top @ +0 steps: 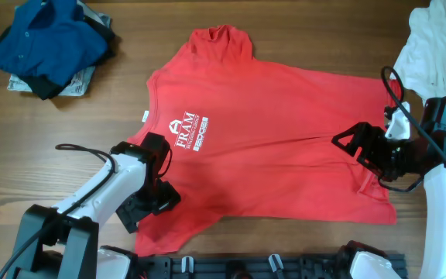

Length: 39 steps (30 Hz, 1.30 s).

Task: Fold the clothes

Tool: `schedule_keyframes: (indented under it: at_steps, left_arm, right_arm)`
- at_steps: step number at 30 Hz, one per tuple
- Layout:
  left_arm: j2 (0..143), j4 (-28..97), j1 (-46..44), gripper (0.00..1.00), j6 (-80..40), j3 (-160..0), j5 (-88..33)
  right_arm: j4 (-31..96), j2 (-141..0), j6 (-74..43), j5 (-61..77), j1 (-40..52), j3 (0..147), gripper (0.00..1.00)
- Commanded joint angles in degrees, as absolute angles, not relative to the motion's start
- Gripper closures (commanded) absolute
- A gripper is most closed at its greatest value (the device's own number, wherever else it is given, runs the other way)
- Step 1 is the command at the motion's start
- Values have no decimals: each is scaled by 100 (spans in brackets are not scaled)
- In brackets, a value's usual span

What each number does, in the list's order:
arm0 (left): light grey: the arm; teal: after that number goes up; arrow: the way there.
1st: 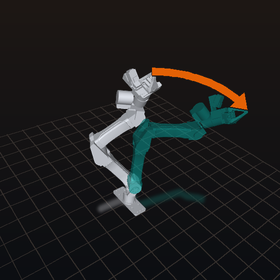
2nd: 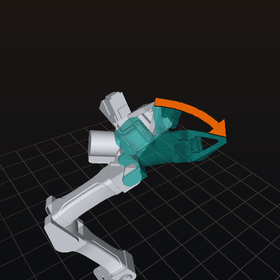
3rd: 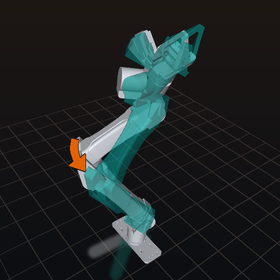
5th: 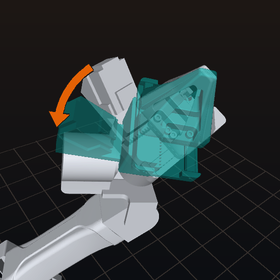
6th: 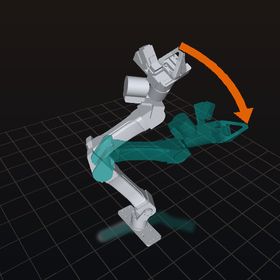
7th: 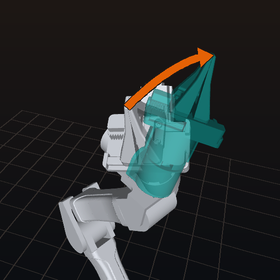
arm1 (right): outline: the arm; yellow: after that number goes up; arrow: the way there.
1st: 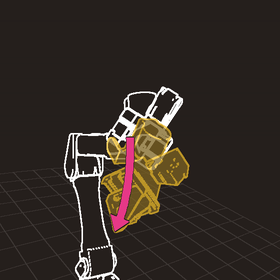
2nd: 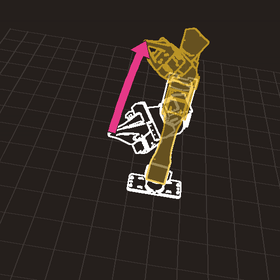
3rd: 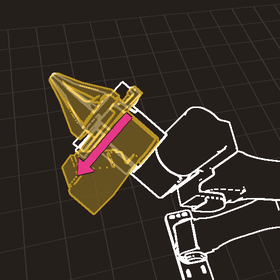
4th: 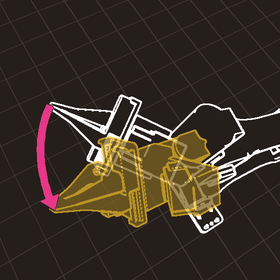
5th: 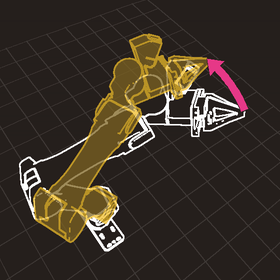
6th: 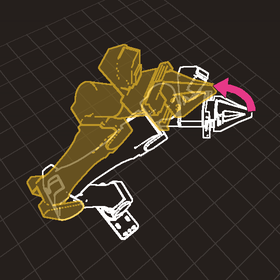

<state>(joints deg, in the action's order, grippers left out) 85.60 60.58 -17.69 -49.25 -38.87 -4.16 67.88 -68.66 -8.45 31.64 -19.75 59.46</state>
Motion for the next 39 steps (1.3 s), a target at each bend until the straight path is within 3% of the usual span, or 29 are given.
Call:
schedule_keyframes:
  at_steps: [1, 10, 13, 15, 22, 25, 28, 35, 39]
  left_arm:
    - [8589, 6248, -1774, 7, -5017, -3846, -438]
    - [8606, 6320, -1774, 12, -4971, -3846, -292]
    - [8606, 6010, -1774, 12, -4976, -3841, -336]
    - [8606, 5994, -1774, 9, -4976, -3811, -336]
    - [8604, 5933, -1774, 0, -4976, -3647, -530]
    - [8604, 5929, -1774, 0, -4976, -3647, -528]
    - [8604, 5933, -1774, 0, -4974, -3647, -499]
    - [8604, 5931, -1774, 0, -4974, -3647, -467]
    - [8604, 5931, -1774, 0, -4974, -3647, -467]
  right_arm:
    - [6803, -6792, -602, 3083, -1946, 5948, 14]
    - [7168, -6792, -368, 3190, -1946, 5948, 15]
    - [6796, -6792, -1774, 2169, -1946, 5948, 13]
    - [6635, -6792, -2392, 1765, -1946, 5924, 1]
    - [5655, -6803, -3819, 790, -1953, 4263, 1]
    - [5502, -6803, -5061, -250, -1957, 4071, 1]
    - [5793, -6790, -5120, -333, -2165, 4082, 1]
    - [5900, -6788, -4322, -298, -4040, 4080, 0]
    - [5747, -6792, -4200, -5, -4348, 4073, 1]
